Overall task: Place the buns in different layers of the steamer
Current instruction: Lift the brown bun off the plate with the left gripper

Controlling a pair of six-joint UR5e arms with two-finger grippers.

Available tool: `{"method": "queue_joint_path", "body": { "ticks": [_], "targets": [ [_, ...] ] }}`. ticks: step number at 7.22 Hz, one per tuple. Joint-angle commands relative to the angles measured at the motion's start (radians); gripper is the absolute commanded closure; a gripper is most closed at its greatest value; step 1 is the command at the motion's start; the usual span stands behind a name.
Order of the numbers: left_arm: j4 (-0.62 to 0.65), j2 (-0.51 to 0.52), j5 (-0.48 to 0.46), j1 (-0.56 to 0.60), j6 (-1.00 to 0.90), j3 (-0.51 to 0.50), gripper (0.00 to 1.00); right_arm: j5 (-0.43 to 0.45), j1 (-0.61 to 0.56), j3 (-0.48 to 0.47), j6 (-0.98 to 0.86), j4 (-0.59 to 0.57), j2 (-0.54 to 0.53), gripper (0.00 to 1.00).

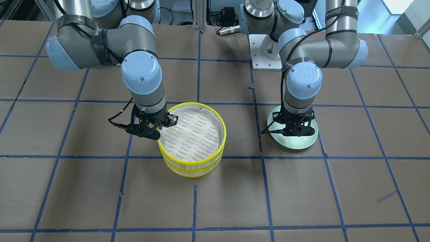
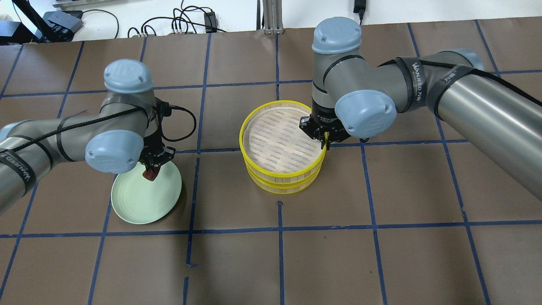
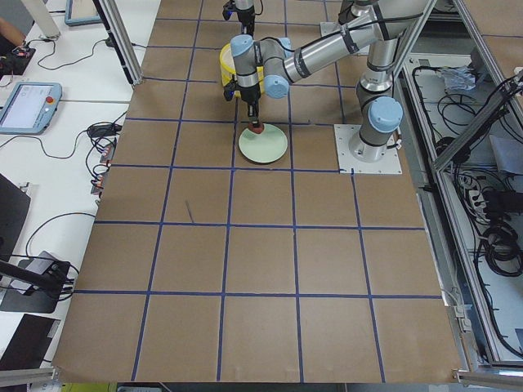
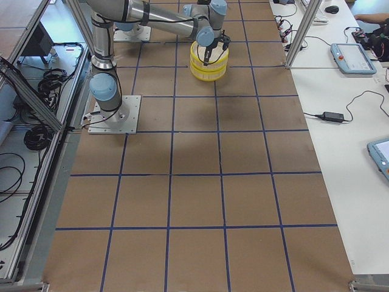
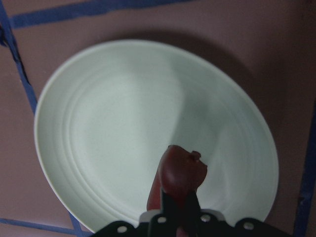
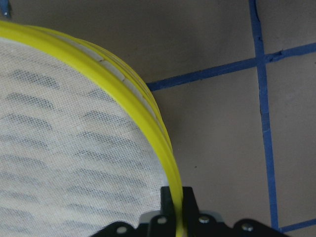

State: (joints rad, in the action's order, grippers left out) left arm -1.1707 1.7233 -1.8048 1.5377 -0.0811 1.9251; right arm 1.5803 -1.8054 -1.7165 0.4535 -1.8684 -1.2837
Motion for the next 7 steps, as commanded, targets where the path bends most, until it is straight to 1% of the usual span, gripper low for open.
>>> {"method": "queue_joint_path", "body": {
  "ticks": [1,2,3,4,5,7],
  "targets": [
    [-0.107,-0.05,0.076,-0.001,-0.002,-0.124,0.98,0.006,-0.002,-0.005,-0.004,0.0,0.003,0.94],
    [-0.151,-0.05,0.078,0.001,-0.002,-0.161,0.98,0.021,0.0,-0.011,-0.013,-0.003,0.012,0.94],
    [-0.171,-0.05,0.076,-0.001,-0.002,-0.175,0.98,0.021,0.0,-0.011,-0.009,-0.005,0.012,0.94],
    [-0.172,-0.045,0.076,-0.002,-0.002,-0.175,0.98,0.009,0.0,-0.011,-0.001,-0.005,0.012,0.94],
    [-0.173,-0.062,0.096,0.008,-0.002,-0.178,0.98,0.009,0.0,-0.011,-0.001,-0.008,0.014,0.94],
    [-0.178,-0.096,0.105,0.002,-0.003,-0.193,0.98,0.009,-0.002,-0.009,-0.001,-0.017,0.014,0.94]
  ]
}}
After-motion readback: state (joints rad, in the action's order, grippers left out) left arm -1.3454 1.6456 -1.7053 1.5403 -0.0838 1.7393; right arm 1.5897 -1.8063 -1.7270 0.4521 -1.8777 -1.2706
